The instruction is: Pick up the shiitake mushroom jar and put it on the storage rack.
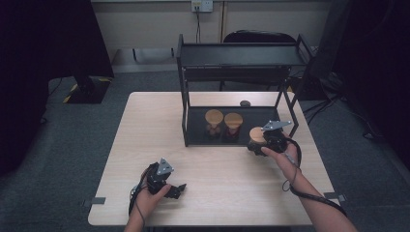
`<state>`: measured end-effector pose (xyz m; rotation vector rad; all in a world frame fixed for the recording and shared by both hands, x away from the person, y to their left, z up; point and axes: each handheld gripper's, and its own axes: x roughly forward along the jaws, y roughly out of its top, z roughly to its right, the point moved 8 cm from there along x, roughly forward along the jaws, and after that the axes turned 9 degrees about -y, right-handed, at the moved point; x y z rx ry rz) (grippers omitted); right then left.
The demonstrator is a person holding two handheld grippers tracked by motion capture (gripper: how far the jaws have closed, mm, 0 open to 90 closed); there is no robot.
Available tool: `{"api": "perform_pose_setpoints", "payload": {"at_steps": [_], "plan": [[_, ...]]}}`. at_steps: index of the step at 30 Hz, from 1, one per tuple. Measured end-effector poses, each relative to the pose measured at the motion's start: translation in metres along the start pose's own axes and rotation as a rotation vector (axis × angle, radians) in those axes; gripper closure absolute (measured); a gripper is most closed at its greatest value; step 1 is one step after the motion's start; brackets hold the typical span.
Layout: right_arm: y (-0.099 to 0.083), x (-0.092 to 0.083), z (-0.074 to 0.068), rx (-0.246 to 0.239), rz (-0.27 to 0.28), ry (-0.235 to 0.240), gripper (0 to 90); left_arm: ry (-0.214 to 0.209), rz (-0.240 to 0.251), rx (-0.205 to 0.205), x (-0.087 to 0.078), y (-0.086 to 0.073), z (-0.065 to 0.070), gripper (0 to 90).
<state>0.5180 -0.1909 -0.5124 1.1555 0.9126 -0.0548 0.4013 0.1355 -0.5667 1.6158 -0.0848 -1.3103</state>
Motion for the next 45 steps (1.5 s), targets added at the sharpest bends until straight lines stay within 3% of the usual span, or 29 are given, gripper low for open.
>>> {"api": "perform_pose_setpoints", "payload": {"at_steps": [45], "plan": [[0.018,0.019,0.015,0.03,0.006,-0.03,25.5,0.0,0.0,0.0,0.0,0.0,0.0,0.2]]}}
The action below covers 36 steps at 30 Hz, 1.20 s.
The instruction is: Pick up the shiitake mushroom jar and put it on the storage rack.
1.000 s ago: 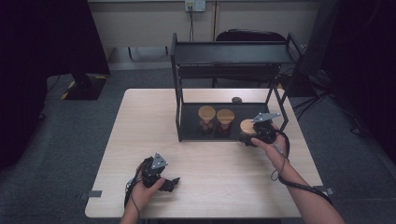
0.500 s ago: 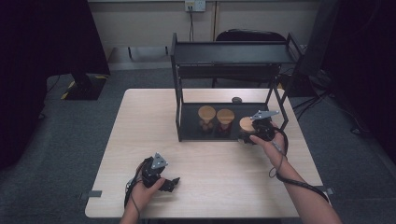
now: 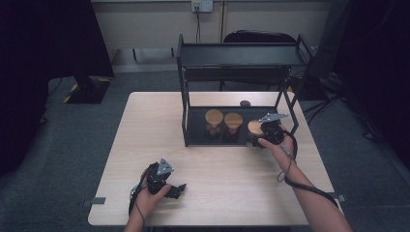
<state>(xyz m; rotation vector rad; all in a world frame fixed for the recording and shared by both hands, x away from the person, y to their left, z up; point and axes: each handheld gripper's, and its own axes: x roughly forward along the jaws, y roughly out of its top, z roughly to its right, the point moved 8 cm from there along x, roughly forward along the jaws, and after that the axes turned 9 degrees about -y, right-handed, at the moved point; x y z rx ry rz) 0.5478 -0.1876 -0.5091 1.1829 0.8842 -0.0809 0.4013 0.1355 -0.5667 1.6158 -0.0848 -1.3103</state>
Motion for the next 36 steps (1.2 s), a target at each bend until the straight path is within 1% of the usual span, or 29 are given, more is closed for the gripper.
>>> {"api": "perform_pose_setpoints", "payload": {"at_steps": [22,36], "plan": [[0.011,0.009,0.007,0.006,0.003,-0.016,25.5,0.0,0.0,0.0,0.0,0.0,0.0,0.2],[0.011,0.015,0.01,0.01,-0.005,-0.026,25.5,0.0,0.0,0.0,0.0,0.0,0.0,0.2]]}}
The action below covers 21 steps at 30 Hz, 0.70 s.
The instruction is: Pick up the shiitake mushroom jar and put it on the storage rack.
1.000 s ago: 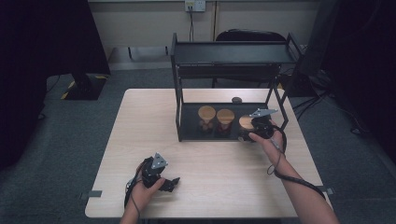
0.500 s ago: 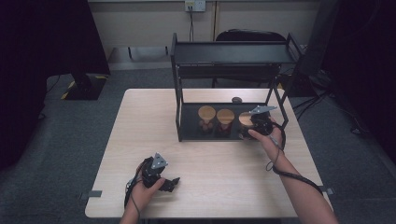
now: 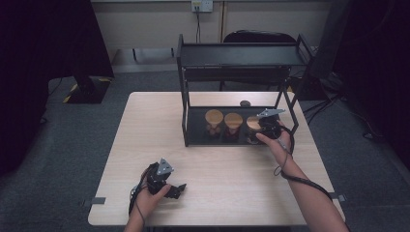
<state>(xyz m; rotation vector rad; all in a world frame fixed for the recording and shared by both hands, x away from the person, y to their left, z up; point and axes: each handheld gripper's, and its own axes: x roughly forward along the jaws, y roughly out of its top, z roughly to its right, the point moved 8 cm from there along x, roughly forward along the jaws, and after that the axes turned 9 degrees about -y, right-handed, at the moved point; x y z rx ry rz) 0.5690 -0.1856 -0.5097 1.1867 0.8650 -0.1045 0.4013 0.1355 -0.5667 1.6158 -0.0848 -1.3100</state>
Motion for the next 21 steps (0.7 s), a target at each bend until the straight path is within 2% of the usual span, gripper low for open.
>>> {"api": "perform_pose_setpoints", "payload": {"at_steps": [21], "plan": [[-0.0016,0.0089,0.0062,0.005,-0.011,-0.014,25.5,0.0,0.0,0.0,0.0,0.0,0.0,0.2]]}}
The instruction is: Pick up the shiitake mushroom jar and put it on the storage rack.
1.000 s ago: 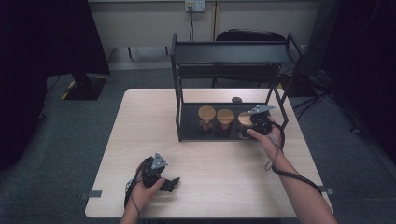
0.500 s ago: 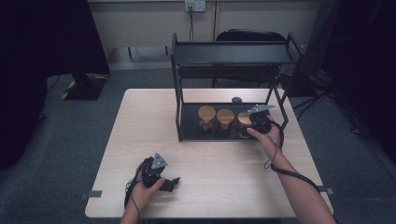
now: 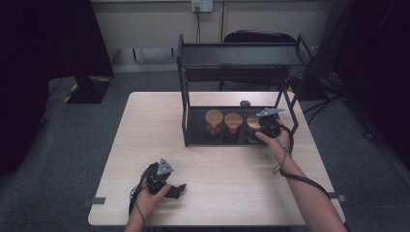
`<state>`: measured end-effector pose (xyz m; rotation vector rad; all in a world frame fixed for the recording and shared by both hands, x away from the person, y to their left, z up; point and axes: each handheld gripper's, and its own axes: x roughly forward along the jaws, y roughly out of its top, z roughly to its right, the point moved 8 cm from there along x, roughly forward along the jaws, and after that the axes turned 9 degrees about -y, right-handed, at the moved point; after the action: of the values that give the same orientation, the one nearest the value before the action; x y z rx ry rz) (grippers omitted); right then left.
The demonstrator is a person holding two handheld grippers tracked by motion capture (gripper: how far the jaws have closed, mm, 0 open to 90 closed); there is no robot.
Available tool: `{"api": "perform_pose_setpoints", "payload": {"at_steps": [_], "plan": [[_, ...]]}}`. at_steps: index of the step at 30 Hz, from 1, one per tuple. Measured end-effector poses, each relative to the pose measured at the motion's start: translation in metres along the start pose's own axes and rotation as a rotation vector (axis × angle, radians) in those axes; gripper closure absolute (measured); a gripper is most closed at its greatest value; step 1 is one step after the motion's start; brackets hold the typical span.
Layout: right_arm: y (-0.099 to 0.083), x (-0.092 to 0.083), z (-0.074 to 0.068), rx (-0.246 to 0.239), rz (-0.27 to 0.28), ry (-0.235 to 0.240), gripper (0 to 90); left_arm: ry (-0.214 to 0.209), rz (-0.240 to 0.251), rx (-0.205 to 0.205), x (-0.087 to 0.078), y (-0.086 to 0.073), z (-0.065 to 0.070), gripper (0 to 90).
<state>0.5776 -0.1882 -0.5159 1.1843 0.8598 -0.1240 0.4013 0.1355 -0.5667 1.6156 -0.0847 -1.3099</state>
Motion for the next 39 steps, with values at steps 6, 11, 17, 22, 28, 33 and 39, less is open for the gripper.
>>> {"api": "perform_pose_setpoints", "payload": {"at_steps": [6,11,17,22,28,33,39], "plan": [[0.0,0.002,0.001,0.002,-0.001,-0.002,25.5,0.0,0.0,0.0,0.0,0.0,0.0,0.2],[0.001,0.004,0.001,0.001,-0.001,-0.002,25.5,0.0,0.0,0.0,0.0,0.0,0.0,0.2],[0.002,0.006,0.003,0.0,-0.002,-0.008,25.5,0.0,0.0,0.0,0.0,0.0,0.0,0.2],[0.002,0.008,0.003,-0.001,-0.003,-0.01,25.5,0.0,0.0,0.0,0.0,0.0,0.0,0.2],[0.003,0.009,0.005,-0.002,-0.003,-0.015,25.5,0.0,0.0,0.0,0.0,0.0,0.0,0.2],[0.004,0.01,0.007,0.0,-0.004,-0.023,25.5,0.0,0.0,0.0,0.0,0.0,0.0,0.2],[0.004,0.012,0.009,-0.002,-0.003,-0.029,25.5,0.0,0.0,0.0,0.0,0.0,0.0,0.2]]}}
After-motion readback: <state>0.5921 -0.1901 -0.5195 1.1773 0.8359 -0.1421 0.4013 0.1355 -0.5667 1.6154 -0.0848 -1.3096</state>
